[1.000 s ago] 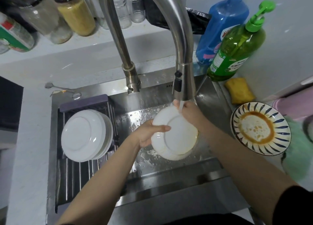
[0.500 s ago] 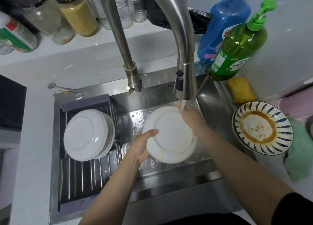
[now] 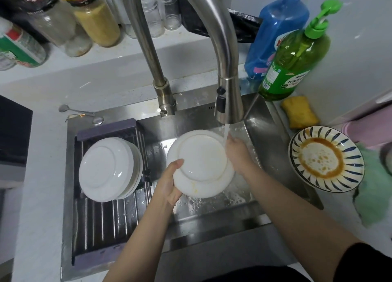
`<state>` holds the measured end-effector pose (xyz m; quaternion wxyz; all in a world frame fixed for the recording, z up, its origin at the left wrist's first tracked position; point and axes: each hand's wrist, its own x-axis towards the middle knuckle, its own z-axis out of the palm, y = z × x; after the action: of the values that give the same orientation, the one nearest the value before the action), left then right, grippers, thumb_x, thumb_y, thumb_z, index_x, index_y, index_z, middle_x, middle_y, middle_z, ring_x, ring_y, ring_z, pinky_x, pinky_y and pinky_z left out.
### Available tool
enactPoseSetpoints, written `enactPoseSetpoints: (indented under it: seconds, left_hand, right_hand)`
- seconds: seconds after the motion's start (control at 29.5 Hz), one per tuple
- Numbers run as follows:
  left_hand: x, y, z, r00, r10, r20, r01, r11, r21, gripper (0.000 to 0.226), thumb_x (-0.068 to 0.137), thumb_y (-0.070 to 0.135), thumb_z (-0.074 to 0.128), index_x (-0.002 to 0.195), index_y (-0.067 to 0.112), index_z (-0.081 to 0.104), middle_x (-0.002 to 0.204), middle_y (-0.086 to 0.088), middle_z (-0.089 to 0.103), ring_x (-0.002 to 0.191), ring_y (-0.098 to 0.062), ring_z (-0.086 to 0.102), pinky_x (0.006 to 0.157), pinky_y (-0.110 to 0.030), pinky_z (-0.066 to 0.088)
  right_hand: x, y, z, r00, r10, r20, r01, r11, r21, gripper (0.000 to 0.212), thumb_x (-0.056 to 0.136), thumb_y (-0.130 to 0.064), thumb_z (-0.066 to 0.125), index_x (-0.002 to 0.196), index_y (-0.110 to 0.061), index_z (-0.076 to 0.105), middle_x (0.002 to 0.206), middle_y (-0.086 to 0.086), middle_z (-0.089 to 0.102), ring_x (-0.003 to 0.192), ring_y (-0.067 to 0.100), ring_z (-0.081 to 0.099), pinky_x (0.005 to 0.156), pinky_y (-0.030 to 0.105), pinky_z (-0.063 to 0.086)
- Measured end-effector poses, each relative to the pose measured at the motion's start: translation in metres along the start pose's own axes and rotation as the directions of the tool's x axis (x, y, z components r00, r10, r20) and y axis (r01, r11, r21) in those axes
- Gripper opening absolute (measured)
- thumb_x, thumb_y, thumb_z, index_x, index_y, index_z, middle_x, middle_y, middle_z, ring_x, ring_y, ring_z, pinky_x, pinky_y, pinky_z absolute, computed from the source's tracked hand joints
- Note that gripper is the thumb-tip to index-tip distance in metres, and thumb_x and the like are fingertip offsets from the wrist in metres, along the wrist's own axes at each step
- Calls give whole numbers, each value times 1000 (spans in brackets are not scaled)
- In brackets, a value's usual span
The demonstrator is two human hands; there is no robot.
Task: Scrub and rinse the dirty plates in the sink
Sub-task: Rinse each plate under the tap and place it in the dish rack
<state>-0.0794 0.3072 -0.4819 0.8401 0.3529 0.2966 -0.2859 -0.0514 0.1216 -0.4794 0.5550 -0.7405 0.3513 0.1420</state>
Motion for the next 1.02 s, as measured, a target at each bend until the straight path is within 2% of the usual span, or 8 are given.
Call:
enactPoseSetpoints:
  seconds: [0.1,0.31,0.44,0.51,0.68,0.78,0.85,1.02]
  left_hand:
    - [-2,3,0,1000,17,-17,-18,998,-59,51,74,8,66,123,3,54,111,-18,69,103,-32,63,77,-48,58]
    - [-3,-1,0,995,44,-88,-51,996,-75,38,87,10,54,124,6,54,118,-19,64,108,-33,59,95,-54,46]
    - [1,-2,2,990,70,-120,-84,990,-112,25,93,10,49,116,8,57,111,-17,66,105,-33,60,102,-57,40]
    - [-3,-5,4,992,59,-112,-70,993,-99,25,92,10,50,117,8,56,110,-17,67,104,-32,61,100,-56,42]
    - [-4,-13,17,991,31,-132,-48,990,-129,29,91,10,54,120,9,55,119,-18,64,112,-34,58,102,-59,40]
    - [0,-9,30,989,36,-146,-62,983,-173,23,93,13,50,115,10,56,108,-16,65,99,-32,61,88,-54,50]
    - [-1,-8,37,987,22,-161,-52,981,-187,30,93,15,51,121,8,54,112,-17,64,95,-31,62,70,-45,58]
    - [-1,-13,46,976,2,-216,-45,979,-197,35,90,13,56,124,7,53,103,-14,67,89,-27,63,65,-39,58]
  right_hand:
    - [-13,11,14,986,-164,7,162,967,-194,50,95,-54,42,120,-12,50,100,1,55,92,22,54,69,29,38]
    - [7,4,19,998,52,-45,-52,999,-6,60,102,-46,27,119,2,59,102,18,59,87,22,50,60,28,36]
    - [-21,16,28,992,-124,-30,126,986,111,44,104,-33,31,139,-11,44,125,2,51,115,20,49,93,33,43]
    - [-25,12,24,982,-182,-46,182,983,-4,43,103,-36,32,134,-10,47,117,1,53,110,21,52,86,31,41]
    - [3,-1,8,964,213,-162,-198,975,103,54,101,-46,32,116,-2,60,108,15,60,104,31,58,84,36,49]
    - [-19,10,32,987,-65,-150,80,992,98,37,102,-33,33,121,-6,49,109,12,54,105,26,53,77,30,45]
    - [-41,18,44,962,-181,-203,204,974,98,51,99,-37,43,137,-4,36,127,13,51,114,28,52,86,31,44]
    - [-11,-2,18,969,32,-247,0,992,127,42,104,-32,29,131,-6,49,122,11,58,109,28,54,80,29,37]
